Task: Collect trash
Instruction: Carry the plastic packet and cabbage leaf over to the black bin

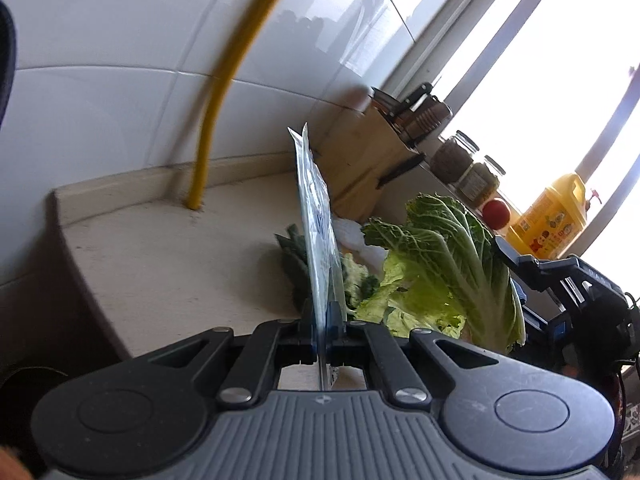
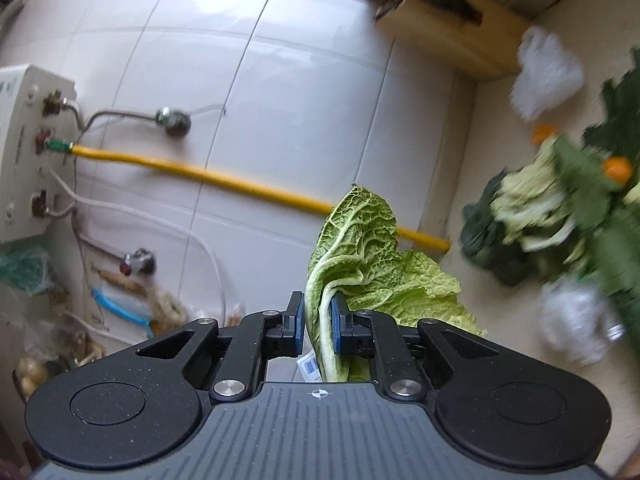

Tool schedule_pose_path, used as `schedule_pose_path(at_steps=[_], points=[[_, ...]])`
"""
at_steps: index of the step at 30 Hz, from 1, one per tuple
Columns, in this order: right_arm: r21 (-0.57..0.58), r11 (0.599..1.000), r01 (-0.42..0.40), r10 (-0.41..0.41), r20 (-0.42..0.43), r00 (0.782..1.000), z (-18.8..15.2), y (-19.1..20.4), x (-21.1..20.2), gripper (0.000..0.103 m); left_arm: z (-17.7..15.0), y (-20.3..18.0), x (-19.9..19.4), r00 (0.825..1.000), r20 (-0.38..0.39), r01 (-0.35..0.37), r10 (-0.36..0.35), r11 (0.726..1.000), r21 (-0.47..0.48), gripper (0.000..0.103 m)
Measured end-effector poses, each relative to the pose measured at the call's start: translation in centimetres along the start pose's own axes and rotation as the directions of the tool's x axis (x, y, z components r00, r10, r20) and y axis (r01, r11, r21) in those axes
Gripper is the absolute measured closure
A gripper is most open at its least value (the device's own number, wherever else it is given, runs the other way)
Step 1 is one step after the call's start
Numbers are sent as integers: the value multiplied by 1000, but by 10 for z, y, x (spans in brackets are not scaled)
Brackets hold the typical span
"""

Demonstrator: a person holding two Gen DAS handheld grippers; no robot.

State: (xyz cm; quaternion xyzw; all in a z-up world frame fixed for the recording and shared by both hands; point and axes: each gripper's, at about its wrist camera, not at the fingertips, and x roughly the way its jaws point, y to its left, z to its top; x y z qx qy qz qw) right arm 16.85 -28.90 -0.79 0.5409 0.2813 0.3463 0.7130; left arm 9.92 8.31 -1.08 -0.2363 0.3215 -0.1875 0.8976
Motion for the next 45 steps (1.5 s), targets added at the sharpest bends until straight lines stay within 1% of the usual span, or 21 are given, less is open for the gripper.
schedule_pose_path(at_steps=[8,15,21,25,33,41,45], points=[[-21,998,-51,48,-111,993,-20,22,46,85,-10,18,-50,996,68,-61,63,997,-39,100],[-15,996,-85,80,-218,973,-43,33,87,85,-18,42,-87,985,105,-132,140,988,-80,100],[-15,996,-90,82,-289,954,-67,38,115,85,-26,57,-108,974,120,-179,191,978,-105,100],[-9,996,-89,81,-326,942,-82,40,130,85,-34,70,-118,971,118,-196,210,973,-123,100],[-3,997,-79,73,-371,926,-103,40,148,85,-45,86,-131,966,111,-215,232,966,-146,100],[15,999,-44,46,-420,906,-128,29,164,85,-56,96,-135,961,83,-246,264,953,-180,100],[24,1000,-20,28,-437,899,-138,21,168,85,-65,108,-138,959,63,-259,275,947,-192,100]])
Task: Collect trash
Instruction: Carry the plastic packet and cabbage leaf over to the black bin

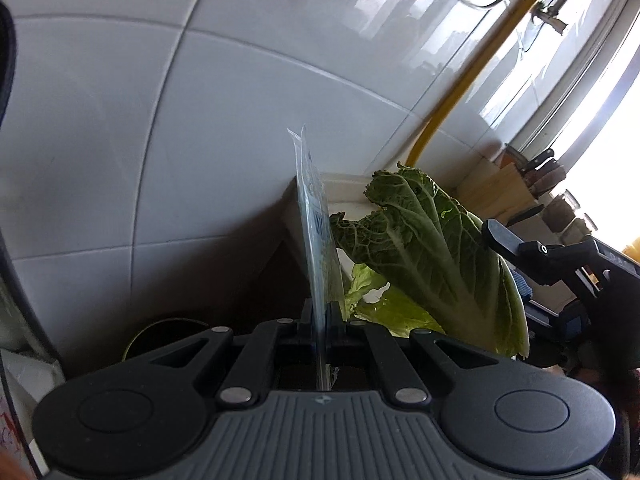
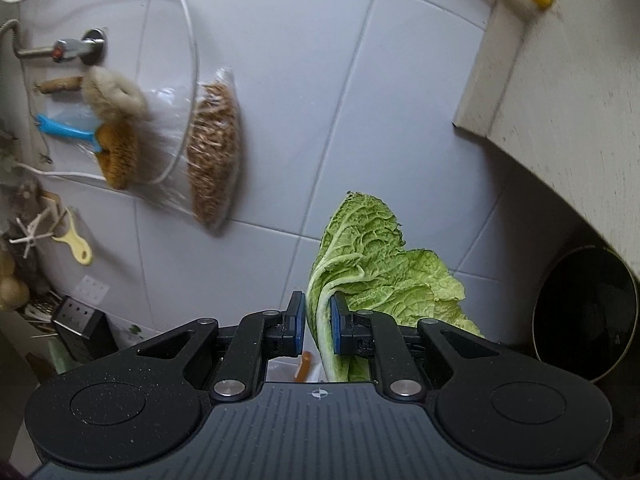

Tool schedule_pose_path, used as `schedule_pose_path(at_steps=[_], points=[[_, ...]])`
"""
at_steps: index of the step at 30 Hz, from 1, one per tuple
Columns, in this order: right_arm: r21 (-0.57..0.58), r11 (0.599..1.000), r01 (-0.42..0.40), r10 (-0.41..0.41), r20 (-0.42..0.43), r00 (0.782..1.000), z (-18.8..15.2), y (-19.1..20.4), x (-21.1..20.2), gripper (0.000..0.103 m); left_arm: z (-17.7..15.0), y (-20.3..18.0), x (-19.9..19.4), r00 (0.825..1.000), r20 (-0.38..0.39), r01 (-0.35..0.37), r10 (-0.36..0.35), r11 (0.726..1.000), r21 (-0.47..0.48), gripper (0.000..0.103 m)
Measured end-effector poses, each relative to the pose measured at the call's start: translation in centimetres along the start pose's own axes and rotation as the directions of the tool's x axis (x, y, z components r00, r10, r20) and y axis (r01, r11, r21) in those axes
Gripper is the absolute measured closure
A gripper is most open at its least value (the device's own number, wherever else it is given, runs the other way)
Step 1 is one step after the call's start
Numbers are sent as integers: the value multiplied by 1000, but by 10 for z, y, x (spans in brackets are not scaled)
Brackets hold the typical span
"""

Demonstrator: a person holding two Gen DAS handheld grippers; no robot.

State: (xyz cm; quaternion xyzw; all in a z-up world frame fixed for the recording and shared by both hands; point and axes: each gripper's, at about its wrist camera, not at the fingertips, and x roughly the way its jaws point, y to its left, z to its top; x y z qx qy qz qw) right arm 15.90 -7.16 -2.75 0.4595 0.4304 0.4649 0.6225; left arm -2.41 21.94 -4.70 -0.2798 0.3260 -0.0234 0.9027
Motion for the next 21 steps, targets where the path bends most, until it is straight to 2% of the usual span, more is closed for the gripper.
schedule_pose_path(at_steps=[21], points=[[43,992,118,-117,-39,992,-8,-45,34,85,-13,39,37,991,-99,-99,95,994,-38,100]])
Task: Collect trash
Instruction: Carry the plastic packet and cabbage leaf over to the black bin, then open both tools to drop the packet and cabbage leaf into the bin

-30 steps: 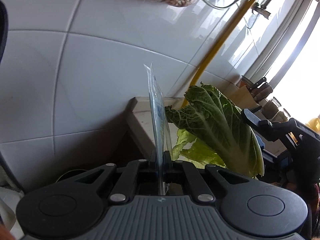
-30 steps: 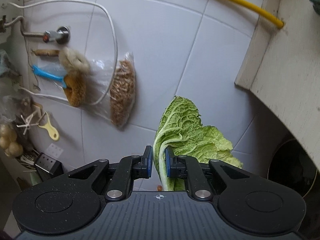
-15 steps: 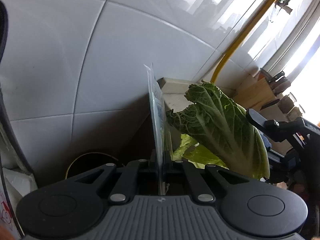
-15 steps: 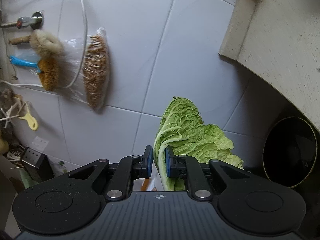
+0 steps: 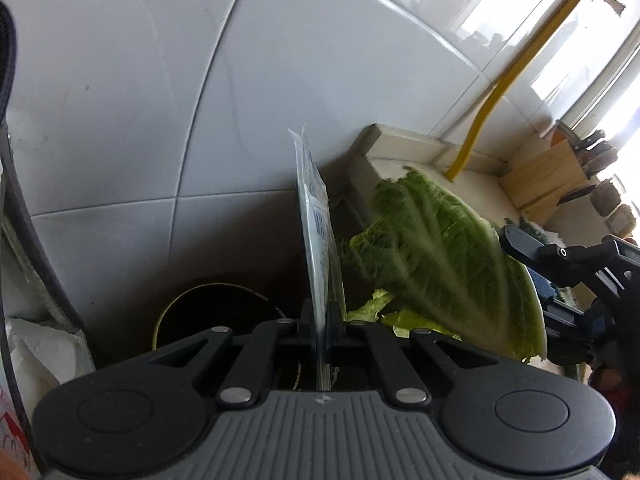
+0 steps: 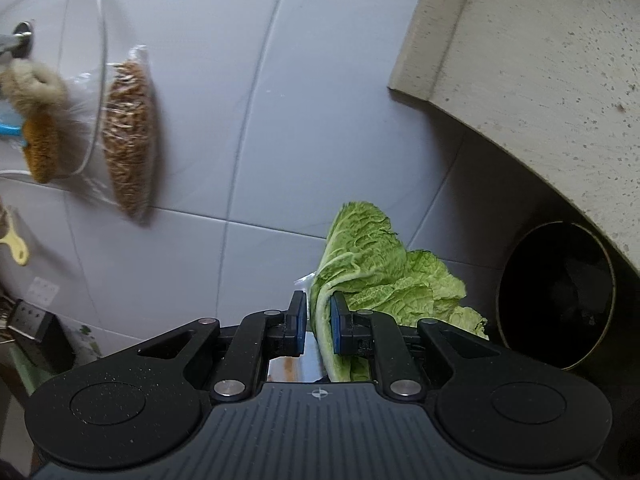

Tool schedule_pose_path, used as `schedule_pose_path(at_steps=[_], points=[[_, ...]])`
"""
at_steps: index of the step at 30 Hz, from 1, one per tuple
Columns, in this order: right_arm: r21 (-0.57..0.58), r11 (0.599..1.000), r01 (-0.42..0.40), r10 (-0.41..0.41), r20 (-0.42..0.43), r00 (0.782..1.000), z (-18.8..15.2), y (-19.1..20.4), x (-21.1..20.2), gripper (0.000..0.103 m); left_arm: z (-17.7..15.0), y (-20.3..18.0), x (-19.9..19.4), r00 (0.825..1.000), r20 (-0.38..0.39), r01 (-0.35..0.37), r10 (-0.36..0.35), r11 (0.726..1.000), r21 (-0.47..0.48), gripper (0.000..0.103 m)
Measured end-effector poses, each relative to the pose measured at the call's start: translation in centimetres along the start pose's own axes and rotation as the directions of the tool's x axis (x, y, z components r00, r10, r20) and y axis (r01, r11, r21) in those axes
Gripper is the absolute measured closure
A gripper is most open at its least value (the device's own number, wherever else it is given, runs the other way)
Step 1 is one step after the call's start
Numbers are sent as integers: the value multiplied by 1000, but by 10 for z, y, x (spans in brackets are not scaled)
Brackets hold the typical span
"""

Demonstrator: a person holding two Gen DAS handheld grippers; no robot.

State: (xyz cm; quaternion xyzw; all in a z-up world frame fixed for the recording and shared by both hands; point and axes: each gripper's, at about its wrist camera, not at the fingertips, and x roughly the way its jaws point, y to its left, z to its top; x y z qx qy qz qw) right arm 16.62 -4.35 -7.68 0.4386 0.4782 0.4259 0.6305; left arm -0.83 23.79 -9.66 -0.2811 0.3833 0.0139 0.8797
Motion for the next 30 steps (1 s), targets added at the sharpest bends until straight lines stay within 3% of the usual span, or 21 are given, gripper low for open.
schedule_pose_path(at_steps=[5,10,11,13,17,19,24,30], points=[[1,1000,27,-27,-7,1000,4,-9,12,85,1,6,13,999,-31,-24,24,1000,9,100],[-27,997,78,-79,-33,996,11,-19,35,85,7,13,36,992,-88,-91,93,996,28,99],[-30,996,90,-91,-35,995,12,-21,39,85,7,15,45,986,-114,-115,119,993,40,96],[-33,994,100,-101,-48,994,11,-26,45,85,9,16,62,972,-165,-157,166,986,62,75],[-21,993,118,-119,-67,991,7,-35,51,85,9,18,80,949,-212,-217,235,970,106,67],[-8,993,120,-120,-74,990,6,-37,49,84,10,17,82,940,-204,-250,273,960,129,64],[-15,995,98,-99,-60,993,4,-30,36,81,11,20,77,947,-188,-242,259,964,105,61],[-65,988,139,-142,-56,988,-6,-21,21,76,2,3,75,937,-122,-291,326,926,241,60]])
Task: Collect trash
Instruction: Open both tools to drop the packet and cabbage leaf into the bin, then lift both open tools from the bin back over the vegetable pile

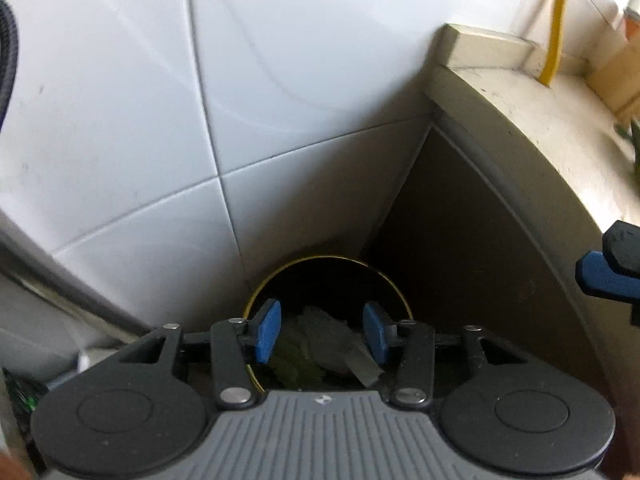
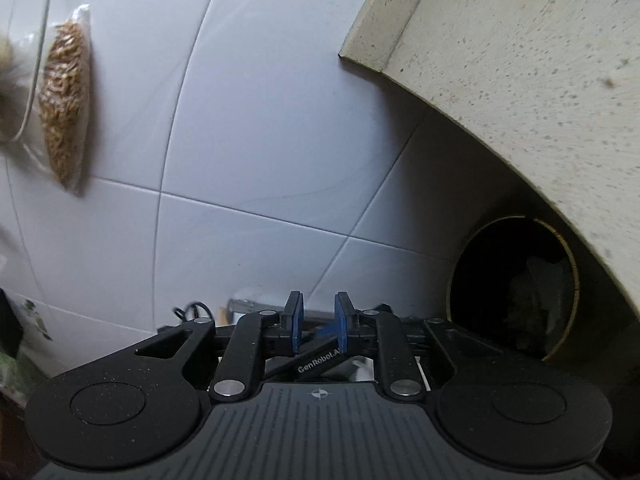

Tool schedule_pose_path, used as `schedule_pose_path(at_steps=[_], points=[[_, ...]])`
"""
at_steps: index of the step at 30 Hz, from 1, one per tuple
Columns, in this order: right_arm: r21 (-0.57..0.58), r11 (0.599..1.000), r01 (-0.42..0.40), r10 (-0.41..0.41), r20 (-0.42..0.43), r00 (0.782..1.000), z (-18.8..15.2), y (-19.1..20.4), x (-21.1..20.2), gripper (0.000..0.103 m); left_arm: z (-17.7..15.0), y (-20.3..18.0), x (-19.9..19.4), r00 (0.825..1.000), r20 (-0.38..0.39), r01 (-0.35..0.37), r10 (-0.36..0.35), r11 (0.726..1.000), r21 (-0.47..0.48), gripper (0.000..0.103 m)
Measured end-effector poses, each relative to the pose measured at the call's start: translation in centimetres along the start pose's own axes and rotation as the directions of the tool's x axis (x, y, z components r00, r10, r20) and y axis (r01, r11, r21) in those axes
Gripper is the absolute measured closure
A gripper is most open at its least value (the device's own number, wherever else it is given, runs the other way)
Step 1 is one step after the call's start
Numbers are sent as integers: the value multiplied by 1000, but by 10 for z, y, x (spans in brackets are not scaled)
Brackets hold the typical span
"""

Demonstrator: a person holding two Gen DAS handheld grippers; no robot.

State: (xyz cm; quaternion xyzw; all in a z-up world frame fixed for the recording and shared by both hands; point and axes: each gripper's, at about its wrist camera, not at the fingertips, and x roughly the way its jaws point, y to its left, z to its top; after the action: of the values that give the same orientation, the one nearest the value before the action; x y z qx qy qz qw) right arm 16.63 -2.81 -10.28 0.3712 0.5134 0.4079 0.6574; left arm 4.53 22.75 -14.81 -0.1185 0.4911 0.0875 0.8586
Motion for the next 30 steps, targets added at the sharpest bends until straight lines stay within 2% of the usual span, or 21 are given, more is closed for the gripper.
schedule_pose_path(at_steps=[2,3,5,8,9,11,14,16,21,24,26,28,30], points=[[-11,1000,25,-25,-5,1000,-3,0,-4,66,2,-1,0,1000,2,-9,9,1000,22,60],[-22,999,48,-48,-1,999,-4,0,-6,64,3,-3,-2,1000,3,-14,14,999,29,60],[-71,990,123,-122,16,992,-8,4,-8,56,3,-5,-3,1000,10,-28,28,998,48,59],[-142,960,240,-236,43,971,-14,8,-6,41,4,-9,-2,999,25,-47,45,996,74,59],[-168,947,274,-269,53,962,-17,11,-6,40,4,-10,-1,998,29,-51,48,996,80,59],[-209,925,316,-309,67,949,-22,15,-3,32,4,-11,-2,998,34,-54,51,995,87,58],[-252,898,360,-351,81,933,-31,21,-2,28,3,-12,-5,998,46,-56,52,994,91,58],[-304,862,404,-389,114,914,-36,32,-1,28,4,-12,-8,997,62,-54,49,994,92,58],[-388,793,470,-420,211,883,-46,60,-11,18,6,-12,-14,995,91,-40,32,995,89,58],[-418,758,502,-410,294,864,-56,76,-28,13,7,-11,-18,994,111,-32,23,996,84,58],[-440,713,546,-409,372,833,-66,88,-41,1,6,-11,-21,992,124,-28,18,996,81,58],[-437,681,588,-412,436,800,-78,96,-51,0,7,-11,-25,990,140,-21,10,997,78,58],[-428,670,607,-420,456,785,-88,101,-60,0,7,-11,-27,988,157,-16,4,997,77,58]])
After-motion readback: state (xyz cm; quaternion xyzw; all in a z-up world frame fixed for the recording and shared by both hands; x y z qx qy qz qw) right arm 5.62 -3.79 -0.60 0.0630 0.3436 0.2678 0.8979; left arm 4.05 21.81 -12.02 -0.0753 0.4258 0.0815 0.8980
